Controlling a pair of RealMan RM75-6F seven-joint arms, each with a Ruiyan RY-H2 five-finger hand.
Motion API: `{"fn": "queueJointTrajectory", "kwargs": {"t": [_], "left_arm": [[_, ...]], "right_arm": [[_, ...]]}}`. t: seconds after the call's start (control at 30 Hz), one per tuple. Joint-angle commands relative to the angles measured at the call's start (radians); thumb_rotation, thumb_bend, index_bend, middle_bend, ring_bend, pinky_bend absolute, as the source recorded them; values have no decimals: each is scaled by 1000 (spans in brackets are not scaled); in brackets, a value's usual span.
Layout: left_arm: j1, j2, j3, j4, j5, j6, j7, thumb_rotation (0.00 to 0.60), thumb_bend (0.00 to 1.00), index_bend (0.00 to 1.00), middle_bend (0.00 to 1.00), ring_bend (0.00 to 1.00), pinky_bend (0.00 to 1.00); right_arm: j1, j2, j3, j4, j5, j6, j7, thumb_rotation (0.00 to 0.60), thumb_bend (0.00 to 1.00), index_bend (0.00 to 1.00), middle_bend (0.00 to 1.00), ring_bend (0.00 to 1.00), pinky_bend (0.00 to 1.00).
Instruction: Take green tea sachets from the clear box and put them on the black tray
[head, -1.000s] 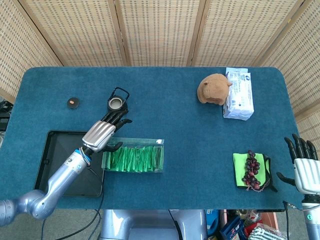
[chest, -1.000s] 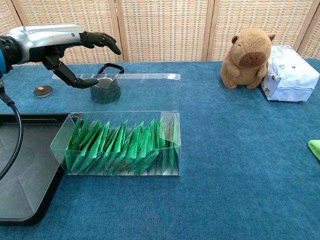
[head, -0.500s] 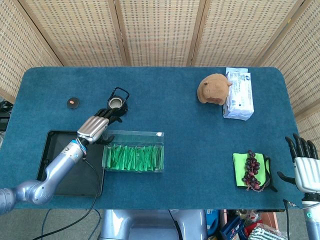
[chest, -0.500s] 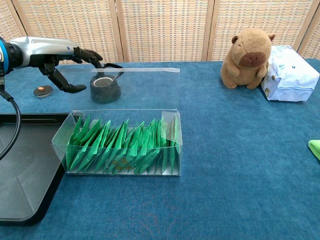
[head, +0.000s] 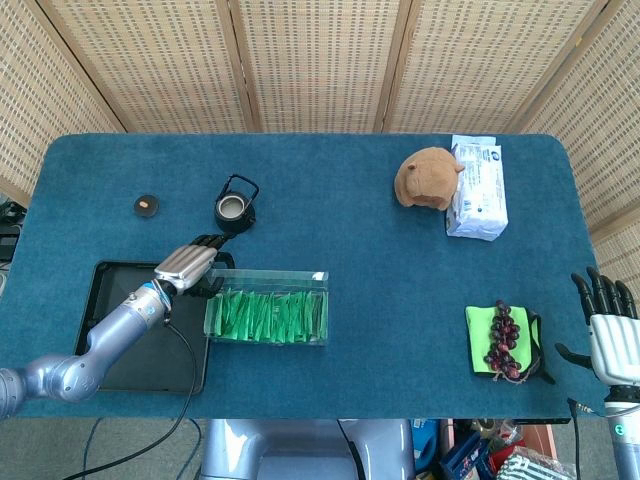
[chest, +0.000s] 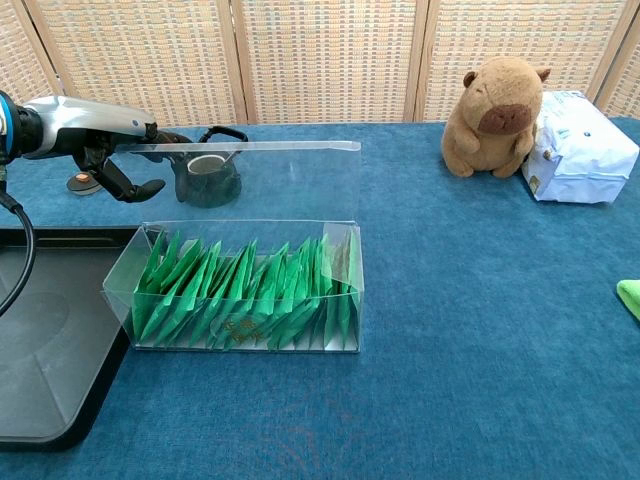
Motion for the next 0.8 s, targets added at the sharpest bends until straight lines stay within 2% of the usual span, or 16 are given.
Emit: {"fn": "queueJointTrajectory", "kwargs": {"t": [0.03,0.47,0.5,0.57,0.63,0.7,0.8], "left_arm": [[-5,6,1,1,4,-10,-27,600,669,468,0,0,0],[-38,2,20,30,-27,-39,-84,600,694,487,0,0,0],[-40,3,22,31,-29,-37,-85,600,695,439,0,0,0],[-44,5,29,30,-38,-30,-84,600,699,280,0,0,0],[-49,7,34,30,-47,-24,-80,600,701,85,0,0,0],[-54,9,39,28,-59,-18,-77,600,701,16,0,0,0],[-64,13,52,26,-84,-7,-63,600,701,0,0,0,0]], "right_arm": [[1,-1,-1,0,0,-1,-2,600,0,0,0,0,0],[3,-5,-3,3,3,-7,-9,600,0,0,0,0,0],[3,-4,-3,2,4,-7,-9,600,0,0,0,0,0],[3,-4,-3,2,4,-8,-8,600,0,0,0,0,0],[4,-4,-3,2,4,-8,-8,600,0,0,0,0,0],[4,-3,-4,1,4,-9,-7,600,0,0,0,0,0],[5,-1,-7,-1,5,-18,-7,600,0,0,0,0,0]]}}
